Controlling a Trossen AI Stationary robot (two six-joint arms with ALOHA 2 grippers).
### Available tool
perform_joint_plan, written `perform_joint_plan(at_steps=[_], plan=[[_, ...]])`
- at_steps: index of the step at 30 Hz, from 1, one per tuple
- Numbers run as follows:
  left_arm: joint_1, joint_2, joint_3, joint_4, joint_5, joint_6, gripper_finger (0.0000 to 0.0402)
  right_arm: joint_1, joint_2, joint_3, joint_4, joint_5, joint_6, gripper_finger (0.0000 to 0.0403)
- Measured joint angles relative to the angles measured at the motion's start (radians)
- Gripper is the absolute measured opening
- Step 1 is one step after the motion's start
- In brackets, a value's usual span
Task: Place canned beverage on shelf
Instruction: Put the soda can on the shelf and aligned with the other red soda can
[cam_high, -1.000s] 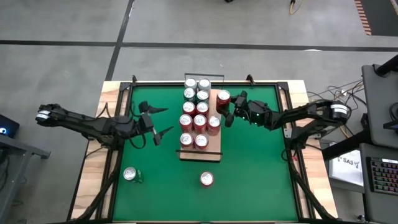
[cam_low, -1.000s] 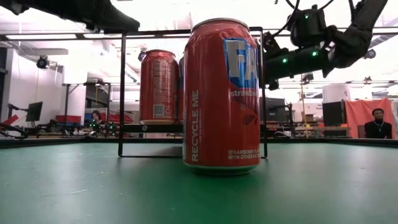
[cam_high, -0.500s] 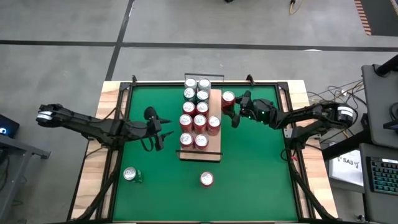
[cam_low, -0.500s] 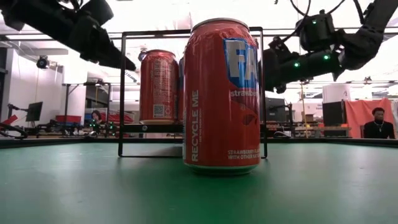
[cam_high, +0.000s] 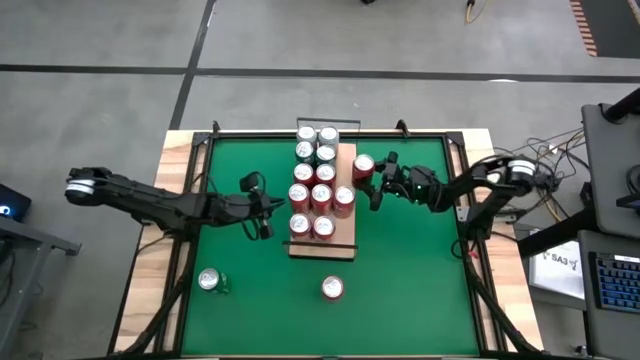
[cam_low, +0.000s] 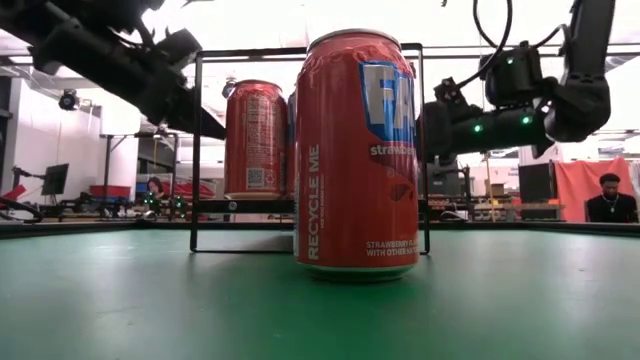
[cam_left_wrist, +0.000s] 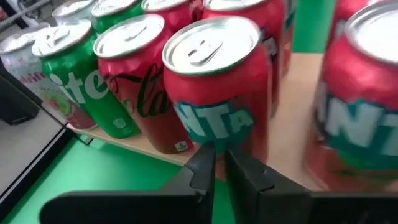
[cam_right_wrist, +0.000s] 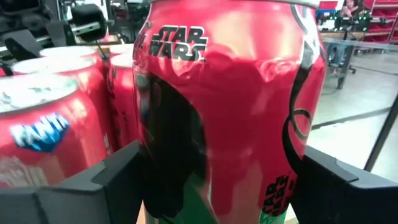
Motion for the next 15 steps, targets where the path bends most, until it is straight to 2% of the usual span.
perform_joint_plan(at_steps=[8, 15], plan=[[0.034, 0.093, 0.013, 0.055, 0.0, 0.0, 0.0003, 0.0, 0.129, 0.033, 0.08, 0.0, -0.002, 0.0292], [0.035, 0.108, 0.015, 0.079, -0.005, -0.003, 0.0001, 0.0, 0.188, 0.078, 0.076, -0.002, -0.01, 0.0292]])
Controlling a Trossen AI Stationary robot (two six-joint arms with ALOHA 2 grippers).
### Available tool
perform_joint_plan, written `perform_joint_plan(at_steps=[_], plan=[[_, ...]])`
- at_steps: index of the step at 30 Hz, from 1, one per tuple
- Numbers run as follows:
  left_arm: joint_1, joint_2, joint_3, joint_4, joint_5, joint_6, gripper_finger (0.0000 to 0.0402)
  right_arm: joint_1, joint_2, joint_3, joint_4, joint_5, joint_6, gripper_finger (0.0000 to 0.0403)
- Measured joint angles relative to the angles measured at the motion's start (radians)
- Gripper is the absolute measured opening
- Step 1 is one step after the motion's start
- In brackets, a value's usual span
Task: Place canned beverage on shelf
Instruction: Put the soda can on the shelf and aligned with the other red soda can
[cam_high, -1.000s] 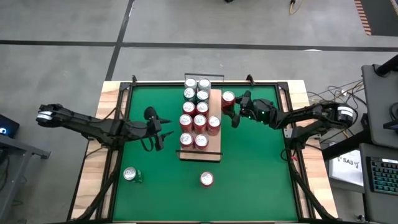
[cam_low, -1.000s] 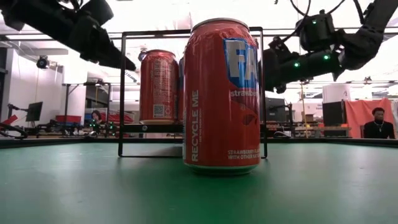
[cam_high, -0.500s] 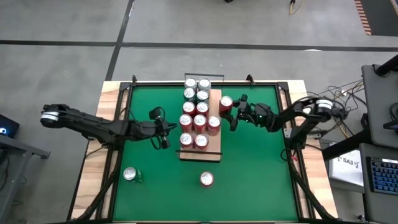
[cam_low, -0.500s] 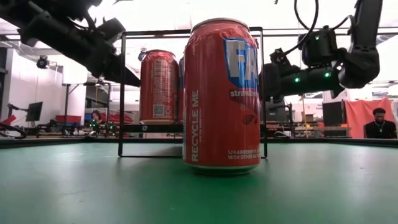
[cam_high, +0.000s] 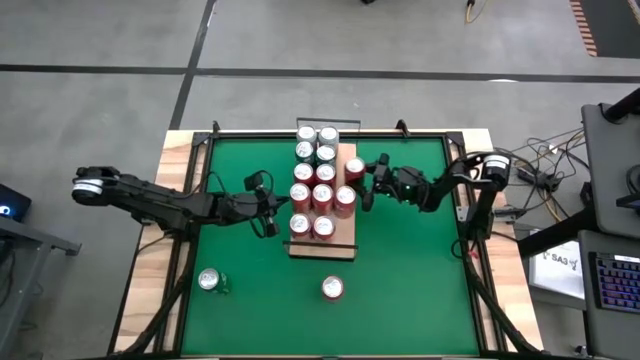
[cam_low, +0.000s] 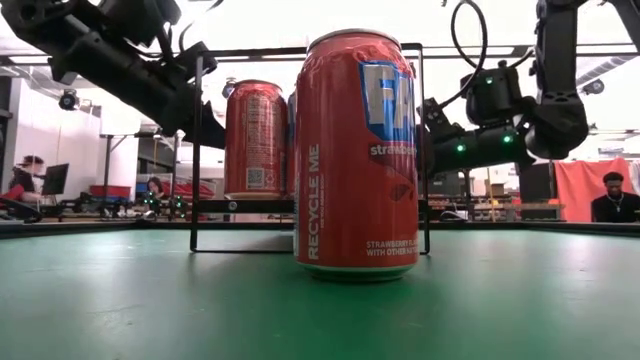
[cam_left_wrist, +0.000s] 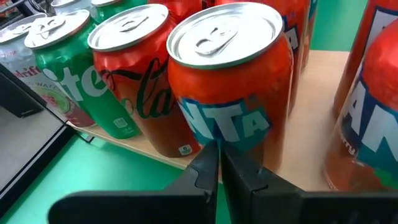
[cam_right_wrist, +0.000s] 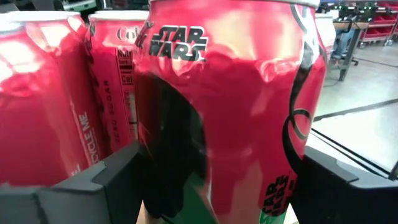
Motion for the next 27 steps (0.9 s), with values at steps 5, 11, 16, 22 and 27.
perform_joint_plan(at_steps=[5, 11, 16, 22, 27], plan=[[0.0, -0.008, 0.0, -0.005, -0.004, -0.005, 0.0, 0.002, 0.02, 0.015, -0.001, -0.003, -0.014, 0.0292], [0.0, -0.007, -0.001, -0.004, -0.004, -0.006, 0.0, 0.002, 0.038, 0.017, 0.008, -0.006, 0.0, 0.0292], [0.0, -0.006, -0.001, -0.004, -0.005, -0.01, 0.0, 0.002, 0.048, 0.019, 0.013, -0.006, 0.006, 0.0294], [0.0, -0.006, -0.001, -0.005, -0.005, -0.015, 0.0, 0.002, 0.048, 0.019, 0.006, -0.023, 0.005, 0.0326], [0.0, -0.006, -0.002, -0.005, -0.005, -0.02, 0.0, 0.002, 0.051, 0.019, -0.006, -0.028, 0.006, 0.0342]])
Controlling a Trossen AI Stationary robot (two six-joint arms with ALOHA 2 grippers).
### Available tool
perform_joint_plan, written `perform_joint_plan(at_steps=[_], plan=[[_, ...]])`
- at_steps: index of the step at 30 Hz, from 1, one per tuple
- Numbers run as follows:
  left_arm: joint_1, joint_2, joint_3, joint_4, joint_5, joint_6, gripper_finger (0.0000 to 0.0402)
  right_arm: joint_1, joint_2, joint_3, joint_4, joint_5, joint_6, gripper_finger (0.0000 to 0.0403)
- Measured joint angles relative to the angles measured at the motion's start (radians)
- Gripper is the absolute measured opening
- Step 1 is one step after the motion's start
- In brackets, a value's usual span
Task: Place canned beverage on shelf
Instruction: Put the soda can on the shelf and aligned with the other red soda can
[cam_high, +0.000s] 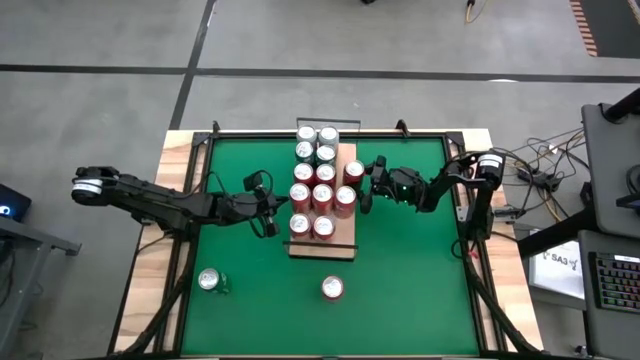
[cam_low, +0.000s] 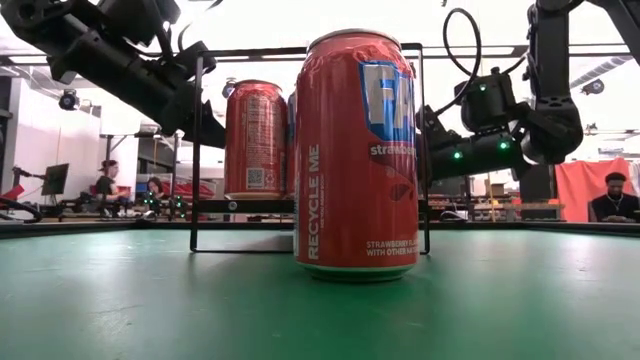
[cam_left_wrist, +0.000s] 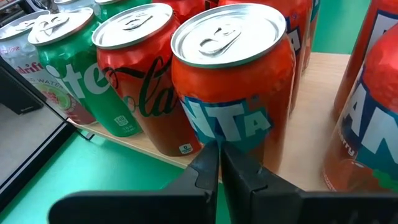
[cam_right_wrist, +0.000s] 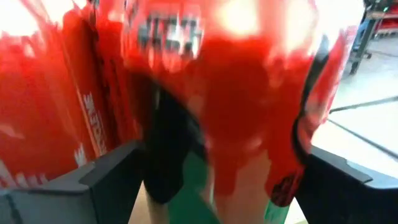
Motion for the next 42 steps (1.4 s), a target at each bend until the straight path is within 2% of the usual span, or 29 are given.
perform_joint_plan(at_steps=[10, 22, 42], plan=[[0.0, 0.0, 0.0, 0.0, 0.0, -0.008, 0.0, 0.0, -0.001, 0.0, -0.011, 0.001, 0.0, 0.0328], [0.0, 0.0, 0.0, 0.0, 0.0, -0.008, 0.0, 0.0, -0.008, 0.0, -0.019, 0.004, 0.0, 0.0343], [0.0, -0.001, 0.0, -0.001, 0.0, -0.011, 0.0, 0.0, -0.103, 0.0, -0.02, 0.004, -0.008, 0.0345]])
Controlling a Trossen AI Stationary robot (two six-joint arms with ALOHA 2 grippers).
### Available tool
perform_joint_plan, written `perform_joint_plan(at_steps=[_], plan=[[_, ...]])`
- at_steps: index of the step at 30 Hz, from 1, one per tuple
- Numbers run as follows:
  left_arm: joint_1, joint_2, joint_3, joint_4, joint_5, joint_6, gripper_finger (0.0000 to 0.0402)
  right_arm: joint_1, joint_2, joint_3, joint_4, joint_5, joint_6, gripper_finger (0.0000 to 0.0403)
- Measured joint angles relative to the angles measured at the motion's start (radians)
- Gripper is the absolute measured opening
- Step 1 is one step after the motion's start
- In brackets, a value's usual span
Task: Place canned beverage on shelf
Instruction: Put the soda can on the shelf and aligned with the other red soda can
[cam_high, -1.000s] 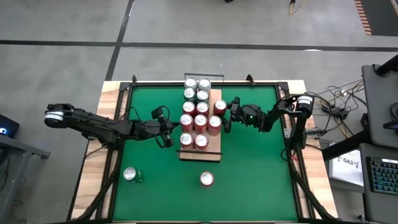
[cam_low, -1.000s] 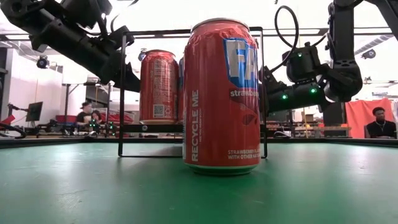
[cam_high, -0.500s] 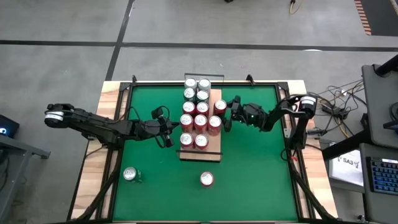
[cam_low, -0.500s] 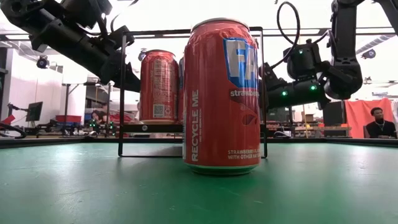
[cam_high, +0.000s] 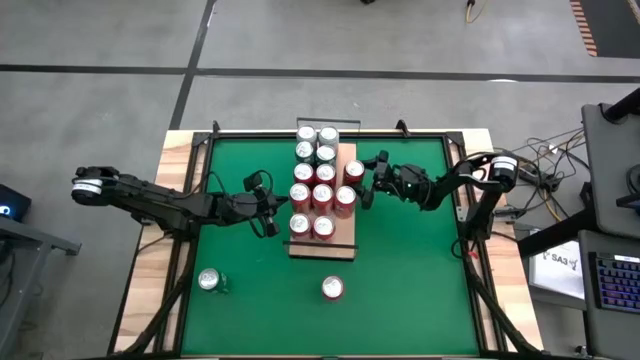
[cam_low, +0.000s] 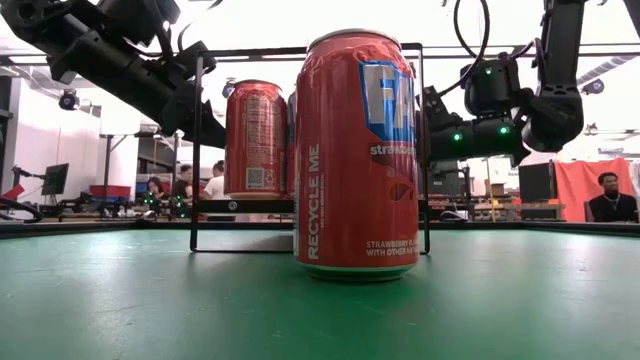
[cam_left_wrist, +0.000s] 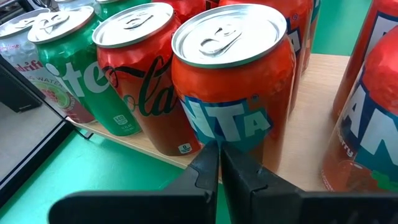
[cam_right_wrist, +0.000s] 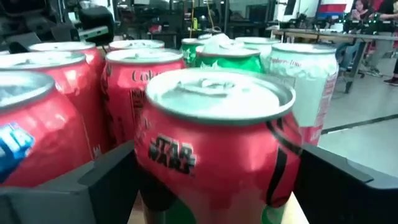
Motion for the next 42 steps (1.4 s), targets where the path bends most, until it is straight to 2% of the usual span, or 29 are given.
perform_joint_plan(at_steps=[18, 35, 39, 42], plan=[[0.0, 0.0, 0.0, 0.0, 0.001, 0.0, 0.0, 0.0, -0.075, 0.0, -0.006, 0.0, -0.001, 0.0345], [0.0, 0.0, 0.0, 0.0, 0.002, -0.003, 0.0, 0.0, -0.233, 0.0, -0.044, 0.001, 0.025, 0.0344], [0.0, 0.0, 0.0, 0.001, 0.002, -0.005, 0.0, -0.001, -0.345, 0.001, -0.201, 0.015, 0.098, 0.033], [0.0, 0.0, 0.0, 0.001, 0.002, -0.007, 0.0, 0.0, -0.454, 0.035, -0.477, 0.066, 0.135, 0.0308]])
